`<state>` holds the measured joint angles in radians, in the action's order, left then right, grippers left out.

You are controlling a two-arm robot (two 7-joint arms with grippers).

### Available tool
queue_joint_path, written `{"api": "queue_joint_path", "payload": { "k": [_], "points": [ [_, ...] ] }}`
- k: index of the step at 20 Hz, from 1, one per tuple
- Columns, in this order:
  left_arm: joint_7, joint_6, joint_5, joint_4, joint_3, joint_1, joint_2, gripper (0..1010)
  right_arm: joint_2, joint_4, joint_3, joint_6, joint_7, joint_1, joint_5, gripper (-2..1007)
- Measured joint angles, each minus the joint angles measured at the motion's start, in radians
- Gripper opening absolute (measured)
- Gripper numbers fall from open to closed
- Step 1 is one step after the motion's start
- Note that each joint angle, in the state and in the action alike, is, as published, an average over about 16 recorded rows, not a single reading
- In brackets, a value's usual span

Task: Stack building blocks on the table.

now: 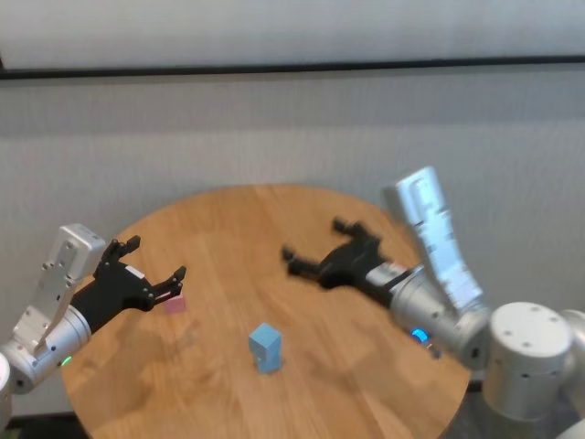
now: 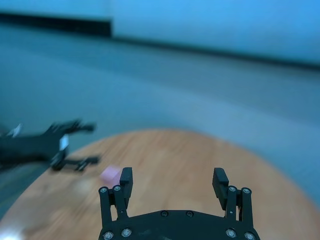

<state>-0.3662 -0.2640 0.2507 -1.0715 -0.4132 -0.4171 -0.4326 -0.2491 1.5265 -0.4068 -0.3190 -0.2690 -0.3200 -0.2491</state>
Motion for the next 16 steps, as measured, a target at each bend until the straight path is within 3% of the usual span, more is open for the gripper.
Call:
{"api": "queue_joint_path", "payload": {
  "k": [4,8,12,16],
  "points": [
    [0.000,0.000,0.000,0.000,0.000,0.000,0.000,1000,-0.009,0.029,0.055,0.081,0.035,0.023,0.011,1004],
    [0.000,0.000,0.000,0.000,0.000,0.000,0.000,1000,-0.013,0.035,0.095,0.138,0.066,0.035,0.027,1004],
    [-0.010,0.000,0.006,0.007,0.002,-0.003,0.005,1000,-0.013,0.029,0.119,0.167,0.085,0.041,0.042,1005],
    [-0.022,0.013,0.022,0.027,0.007,-0.015,0.022,1000,-0.015,0.024,0.125,0.179,0.090,0.044,0.051,1005]
  ]
}}
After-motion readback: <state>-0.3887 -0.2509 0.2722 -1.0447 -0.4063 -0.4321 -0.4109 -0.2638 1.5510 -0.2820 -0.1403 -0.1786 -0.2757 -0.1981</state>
